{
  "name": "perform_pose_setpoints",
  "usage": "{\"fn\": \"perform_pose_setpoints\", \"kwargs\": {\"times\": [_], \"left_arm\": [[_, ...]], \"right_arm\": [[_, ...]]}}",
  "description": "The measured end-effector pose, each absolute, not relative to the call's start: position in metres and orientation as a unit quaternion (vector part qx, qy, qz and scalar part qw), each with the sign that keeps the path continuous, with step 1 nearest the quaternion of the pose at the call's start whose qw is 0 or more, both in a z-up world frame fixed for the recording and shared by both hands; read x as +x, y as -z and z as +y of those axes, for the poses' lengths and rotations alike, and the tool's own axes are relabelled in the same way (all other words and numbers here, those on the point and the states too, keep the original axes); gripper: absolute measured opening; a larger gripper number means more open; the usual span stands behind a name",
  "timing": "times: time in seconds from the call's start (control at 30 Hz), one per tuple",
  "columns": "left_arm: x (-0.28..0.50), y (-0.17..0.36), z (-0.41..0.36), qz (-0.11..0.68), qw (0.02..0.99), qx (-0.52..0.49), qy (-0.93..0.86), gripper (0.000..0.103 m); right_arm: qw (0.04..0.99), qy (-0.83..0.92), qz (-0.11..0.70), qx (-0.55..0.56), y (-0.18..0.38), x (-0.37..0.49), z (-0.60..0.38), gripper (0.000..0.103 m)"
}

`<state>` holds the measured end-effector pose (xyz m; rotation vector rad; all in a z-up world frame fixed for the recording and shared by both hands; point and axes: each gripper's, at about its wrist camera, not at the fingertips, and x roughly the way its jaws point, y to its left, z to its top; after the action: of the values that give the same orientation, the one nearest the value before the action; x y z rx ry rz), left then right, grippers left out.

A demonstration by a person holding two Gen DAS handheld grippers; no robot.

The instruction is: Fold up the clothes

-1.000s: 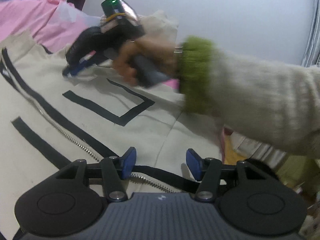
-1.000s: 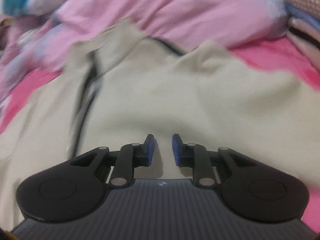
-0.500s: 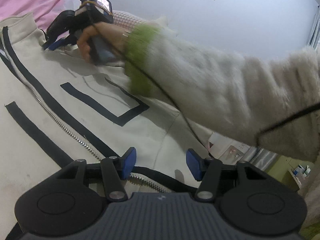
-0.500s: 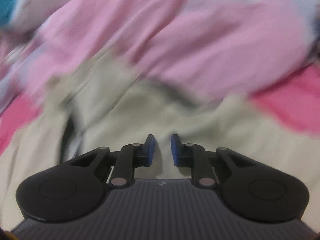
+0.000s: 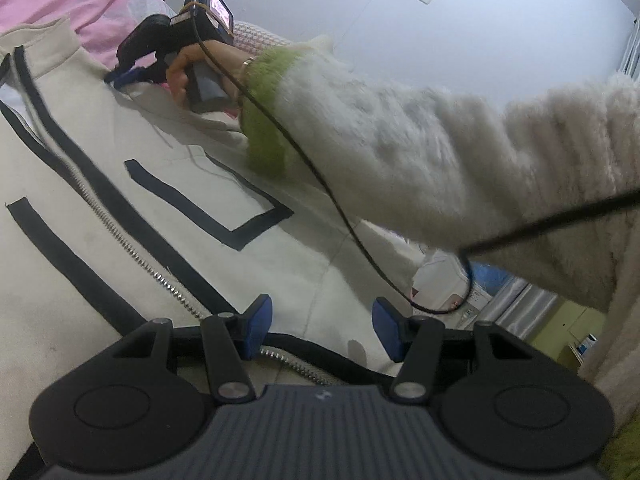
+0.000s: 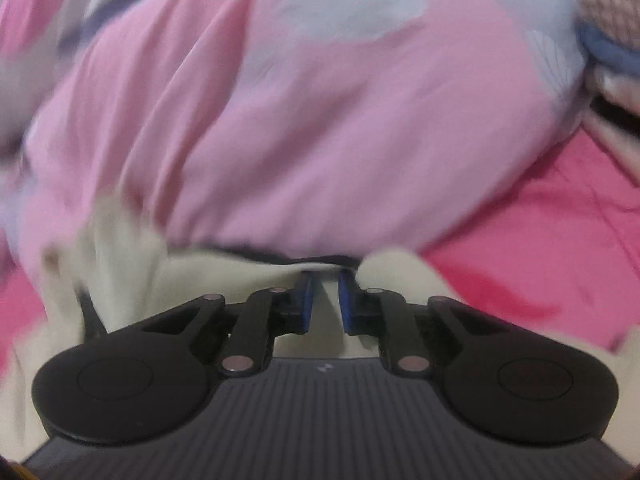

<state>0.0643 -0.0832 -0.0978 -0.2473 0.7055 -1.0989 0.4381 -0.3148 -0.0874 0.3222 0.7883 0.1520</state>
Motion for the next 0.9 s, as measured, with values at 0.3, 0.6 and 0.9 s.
{"fn": "perform_pose_setpoints", "kwargs": {"times": [0.3, 0.6, 0.9], "left_arm": [[0.065, 0.101, -0.087, 0.328, 0.785, -0.117, 0.512, 0.056], [0.066, 0.103, -0.089, 0.325, 0.784, -0.121, 0.514, 0.056], [0.067, 0.104, -0.092, 0.325, 0.789, -0.11, 0.511, 0.056]], "right_arm": [[0.905, -0.159, 0.376, 0.122, 0.075, 0.41, -0.287, 0.017], [0.9, -0.173, 0.376, 0.138, 0.082, 0.453, -0.254, 0.015], [0.908, -0.162, 0.297, 0.245, 0.001, 0.323, -0.341, 0.022]]}}
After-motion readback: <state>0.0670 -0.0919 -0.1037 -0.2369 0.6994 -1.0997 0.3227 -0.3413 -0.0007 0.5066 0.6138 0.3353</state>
